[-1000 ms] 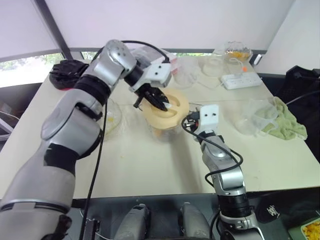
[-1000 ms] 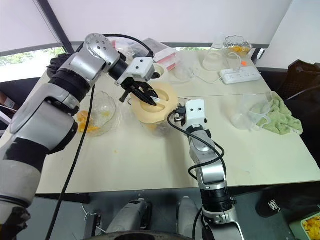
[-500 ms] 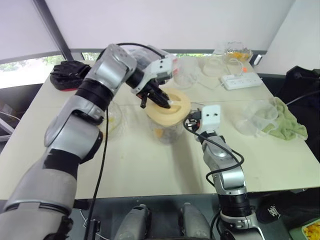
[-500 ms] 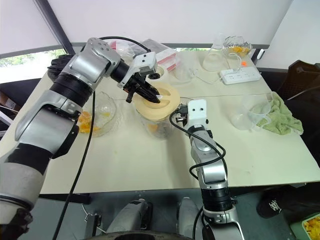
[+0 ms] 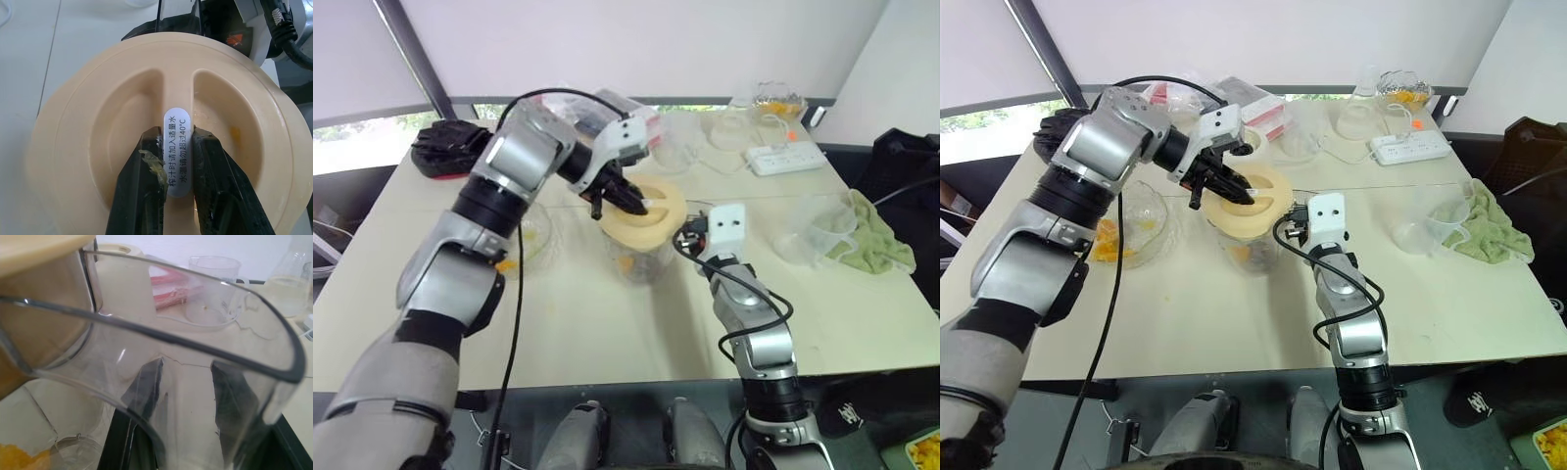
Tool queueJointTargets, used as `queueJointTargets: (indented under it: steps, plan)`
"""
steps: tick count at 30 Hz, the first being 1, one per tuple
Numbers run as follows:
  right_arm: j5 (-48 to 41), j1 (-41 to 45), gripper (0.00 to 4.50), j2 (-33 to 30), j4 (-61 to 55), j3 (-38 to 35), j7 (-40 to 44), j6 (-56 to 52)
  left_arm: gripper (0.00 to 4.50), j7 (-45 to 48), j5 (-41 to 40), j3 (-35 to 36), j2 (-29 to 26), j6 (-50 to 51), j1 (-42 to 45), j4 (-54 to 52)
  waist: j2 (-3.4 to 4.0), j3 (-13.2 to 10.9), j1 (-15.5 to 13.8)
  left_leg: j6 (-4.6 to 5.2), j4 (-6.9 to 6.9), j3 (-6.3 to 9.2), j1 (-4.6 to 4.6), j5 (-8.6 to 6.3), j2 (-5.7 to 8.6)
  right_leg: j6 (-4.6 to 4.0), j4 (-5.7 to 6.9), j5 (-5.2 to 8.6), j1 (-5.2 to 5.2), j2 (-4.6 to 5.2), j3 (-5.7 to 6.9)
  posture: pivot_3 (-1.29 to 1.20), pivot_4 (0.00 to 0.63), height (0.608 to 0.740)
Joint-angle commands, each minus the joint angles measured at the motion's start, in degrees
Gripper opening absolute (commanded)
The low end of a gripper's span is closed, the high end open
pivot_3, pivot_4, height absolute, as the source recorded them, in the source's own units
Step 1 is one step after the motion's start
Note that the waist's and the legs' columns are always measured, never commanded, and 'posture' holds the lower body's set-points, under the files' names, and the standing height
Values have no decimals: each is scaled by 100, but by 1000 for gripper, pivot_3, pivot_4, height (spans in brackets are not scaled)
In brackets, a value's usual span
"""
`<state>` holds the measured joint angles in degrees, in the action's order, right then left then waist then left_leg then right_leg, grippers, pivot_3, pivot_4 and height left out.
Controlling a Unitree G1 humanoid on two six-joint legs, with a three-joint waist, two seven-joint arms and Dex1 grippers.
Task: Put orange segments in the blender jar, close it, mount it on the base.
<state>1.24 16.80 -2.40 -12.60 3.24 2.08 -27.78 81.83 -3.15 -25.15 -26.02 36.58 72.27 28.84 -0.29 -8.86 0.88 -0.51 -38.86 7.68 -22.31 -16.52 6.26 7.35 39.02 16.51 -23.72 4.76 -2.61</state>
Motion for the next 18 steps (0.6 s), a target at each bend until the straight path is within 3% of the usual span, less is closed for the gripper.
queueJointTargets:
  steps: [1,8,16,18]
  plan:
    - [-7,171,1038,11,-349,85,64,258,743,-426,428,-246,-84,137,-444,254,0,0,-5,0,0,0,0,0,0,0,0,0,1,0,0,0,150,740]
    - [5,170,1038,-12,-343,106,113,244,4075,-473,227,97,-88,-131,-614,58,7,5,23,-2,3,-2,4,1,-3,-1,0,0,-1,-3,-3,0,150,740]
    - [25,152,1038,-13,-312,144,121,267,4075,-933,-478,1247,279,-153,-546,235,18,11,6,-4,5,-1,0,2,-2,-1,1,0,-7,-2,-4,0,150,740]
    - [24,131,1038,-25,-308,145,134,271,4075,-1306,-837,1821,435,-110,-408,342,17,10,-2,-5,5,-1,-8,3,-1,-1,1,0,-16,-1,-4,0,150,740]
